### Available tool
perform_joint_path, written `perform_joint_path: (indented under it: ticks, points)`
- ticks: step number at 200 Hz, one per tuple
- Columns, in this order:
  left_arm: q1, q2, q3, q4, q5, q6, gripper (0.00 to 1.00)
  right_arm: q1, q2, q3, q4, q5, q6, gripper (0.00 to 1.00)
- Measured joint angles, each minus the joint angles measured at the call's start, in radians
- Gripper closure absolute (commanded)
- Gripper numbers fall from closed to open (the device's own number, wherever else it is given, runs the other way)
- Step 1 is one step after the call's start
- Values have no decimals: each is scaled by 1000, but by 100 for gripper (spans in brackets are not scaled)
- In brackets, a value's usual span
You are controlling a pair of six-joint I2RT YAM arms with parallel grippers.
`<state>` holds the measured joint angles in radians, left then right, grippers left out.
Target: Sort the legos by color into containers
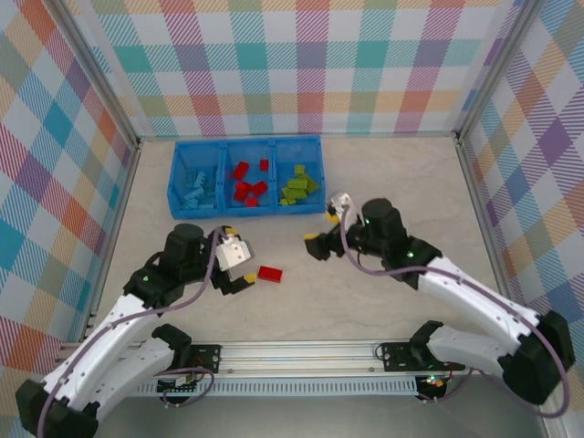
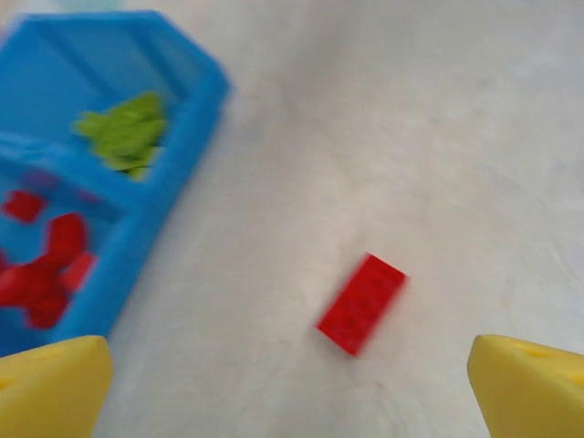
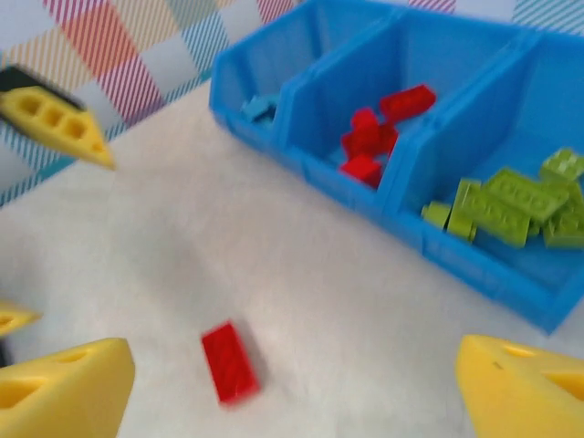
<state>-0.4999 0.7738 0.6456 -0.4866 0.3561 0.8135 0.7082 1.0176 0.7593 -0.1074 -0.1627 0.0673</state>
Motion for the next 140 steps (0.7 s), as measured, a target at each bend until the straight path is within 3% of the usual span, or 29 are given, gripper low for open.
perform_joint_path:
  ticks: [26,53,107,140]
  points:
    - [-32,147,29,-99,82,150,0,0,-100,-57,-109,-41,32,0]
    - [-47,315,109,-146,103,207,0,0,-122,-109,-143,-110,102,0]
    - [-167,540,195,-93,-29,167,3,0,-100,-143,-203,-217,168,0]
    - [-197,689,217,-49,-116,150,12,0,-102,-143,-215,-225,168,0]
